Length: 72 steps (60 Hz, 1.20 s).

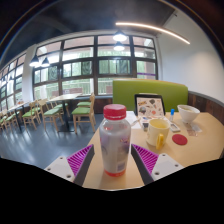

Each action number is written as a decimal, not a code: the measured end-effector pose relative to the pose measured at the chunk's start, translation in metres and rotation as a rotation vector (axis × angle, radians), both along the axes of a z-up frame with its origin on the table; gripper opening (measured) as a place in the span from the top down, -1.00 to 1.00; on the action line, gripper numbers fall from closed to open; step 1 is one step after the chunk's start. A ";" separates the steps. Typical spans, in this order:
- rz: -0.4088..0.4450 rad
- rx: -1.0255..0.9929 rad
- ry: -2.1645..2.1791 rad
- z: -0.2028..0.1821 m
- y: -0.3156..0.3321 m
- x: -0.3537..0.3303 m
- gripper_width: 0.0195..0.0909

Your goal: Pour water

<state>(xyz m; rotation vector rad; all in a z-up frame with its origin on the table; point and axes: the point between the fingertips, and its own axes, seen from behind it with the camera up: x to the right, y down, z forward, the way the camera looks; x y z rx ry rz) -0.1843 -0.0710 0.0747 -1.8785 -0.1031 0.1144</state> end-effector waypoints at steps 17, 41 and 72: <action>-0.010 0.094 -0.152 -0.012 0.074 0.019 0.43; -0.014 -0.017 0.603 0.012 0.138 0.032 0.50; -0.017 -0.208 2.158 0.090 0.160 0.086 0.50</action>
